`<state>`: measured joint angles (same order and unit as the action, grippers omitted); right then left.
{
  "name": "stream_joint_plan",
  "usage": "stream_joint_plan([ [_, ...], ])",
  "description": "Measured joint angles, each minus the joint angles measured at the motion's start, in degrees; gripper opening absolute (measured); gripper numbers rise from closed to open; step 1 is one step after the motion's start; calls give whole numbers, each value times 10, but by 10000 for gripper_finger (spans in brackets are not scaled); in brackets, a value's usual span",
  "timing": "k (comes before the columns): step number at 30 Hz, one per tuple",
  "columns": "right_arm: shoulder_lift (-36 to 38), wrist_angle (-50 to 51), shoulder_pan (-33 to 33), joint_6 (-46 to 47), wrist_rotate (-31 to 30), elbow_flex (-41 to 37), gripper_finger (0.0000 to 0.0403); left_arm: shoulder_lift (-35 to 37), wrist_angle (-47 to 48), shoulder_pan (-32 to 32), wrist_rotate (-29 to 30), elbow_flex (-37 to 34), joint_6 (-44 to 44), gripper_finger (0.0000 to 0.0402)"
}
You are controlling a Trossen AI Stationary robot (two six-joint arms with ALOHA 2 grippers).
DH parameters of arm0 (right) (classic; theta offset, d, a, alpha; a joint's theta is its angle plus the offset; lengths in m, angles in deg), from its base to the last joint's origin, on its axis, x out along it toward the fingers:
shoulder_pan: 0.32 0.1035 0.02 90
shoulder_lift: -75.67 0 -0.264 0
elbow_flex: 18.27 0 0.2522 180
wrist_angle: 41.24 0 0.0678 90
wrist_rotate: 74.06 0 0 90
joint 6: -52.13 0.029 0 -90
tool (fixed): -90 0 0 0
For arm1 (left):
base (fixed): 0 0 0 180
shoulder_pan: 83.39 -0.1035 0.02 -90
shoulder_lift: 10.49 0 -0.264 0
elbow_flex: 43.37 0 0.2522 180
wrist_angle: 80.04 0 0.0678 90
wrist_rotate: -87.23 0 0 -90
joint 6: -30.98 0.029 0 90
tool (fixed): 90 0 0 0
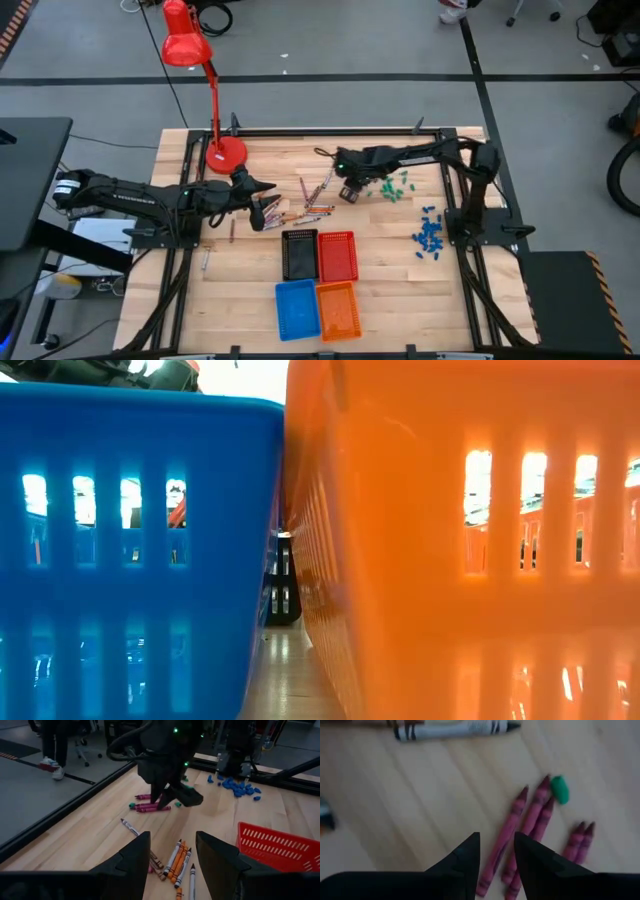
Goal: Sort crayons
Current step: Put the black crayon into the black basket
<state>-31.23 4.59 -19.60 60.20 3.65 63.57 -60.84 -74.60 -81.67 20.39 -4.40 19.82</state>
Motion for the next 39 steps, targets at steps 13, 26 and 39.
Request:
stream_joint_plan([
  [13,-149,123,2,70,12,233,128,-8,2,-8,1,0,-10,172],
  [26,-160,129,0,240,18,257,189,-11,14,-7,0,-5,-16,172],
  [39,-158,94,34,398,-74,257,188,-11,-15,-16,1,-25,63,172],
])
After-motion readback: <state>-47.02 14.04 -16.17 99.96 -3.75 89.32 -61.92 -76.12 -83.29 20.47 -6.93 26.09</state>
